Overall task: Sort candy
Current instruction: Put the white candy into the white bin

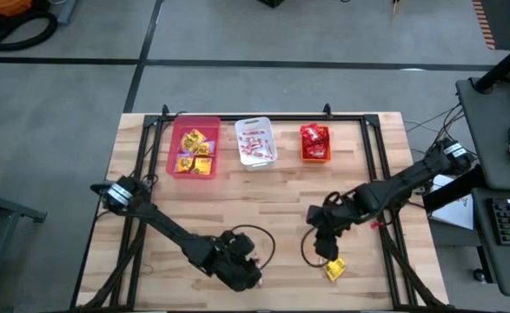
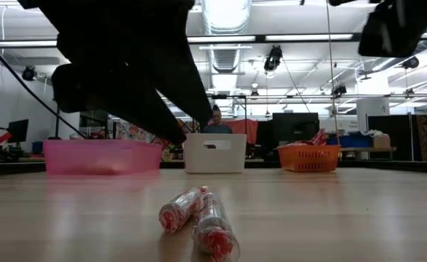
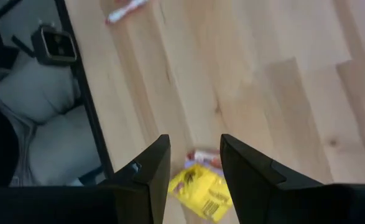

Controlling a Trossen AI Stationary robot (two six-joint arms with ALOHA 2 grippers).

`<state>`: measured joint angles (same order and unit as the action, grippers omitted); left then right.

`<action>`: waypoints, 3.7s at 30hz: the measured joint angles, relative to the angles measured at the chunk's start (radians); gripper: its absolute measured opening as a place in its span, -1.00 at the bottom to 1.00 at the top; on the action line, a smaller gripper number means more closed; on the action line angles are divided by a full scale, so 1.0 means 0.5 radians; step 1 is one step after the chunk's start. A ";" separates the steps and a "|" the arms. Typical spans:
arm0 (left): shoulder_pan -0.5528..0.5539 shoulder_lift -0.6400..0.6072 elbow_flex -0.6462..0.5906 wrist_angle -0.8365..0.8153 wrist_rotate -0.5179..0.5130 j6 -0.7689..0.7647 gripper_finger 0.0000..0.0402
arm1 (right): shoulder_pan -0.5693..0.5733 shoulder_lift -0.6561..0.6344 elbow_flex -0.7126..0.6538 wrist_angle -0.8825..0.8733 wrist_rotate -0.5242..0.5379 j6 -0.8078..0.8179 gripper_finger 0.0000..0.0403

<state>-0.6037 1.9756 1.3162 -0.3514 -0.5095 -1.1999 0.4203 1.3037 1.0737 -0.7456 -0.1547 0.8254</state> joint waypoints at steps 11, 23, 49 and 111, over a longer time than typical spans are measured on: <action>-0.009 0.355 0.480 -0.526 0.047 -0.173 -0.17 | 0.153 0.001 -0.001 -0.071 0.002 0.007 -0.34; -0.010 0.465 0.535 -0.556 0.009 -0.313 -0.27 | 0.173 0.002 -0.001 -0.071 0.050 -0.031 -0.34; -0.013 0.457 0.535 -0.924 0.080 -0.166 -0.94 | 0.172 0.002 -0.001 -0.069 0.239 -0.162 -0.34; 0.464 -1.036 -1.668 3.020 -0.272 2.362 -0.97 | -0.622 0.580 -0.707 3.344 0.292 -1.501 -0.29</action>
<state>-0.3717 1.4576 0.4823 1.1585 -0.6454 -0.0189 0.1093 1.5938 0.7201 0.9264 -0.0089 0.0748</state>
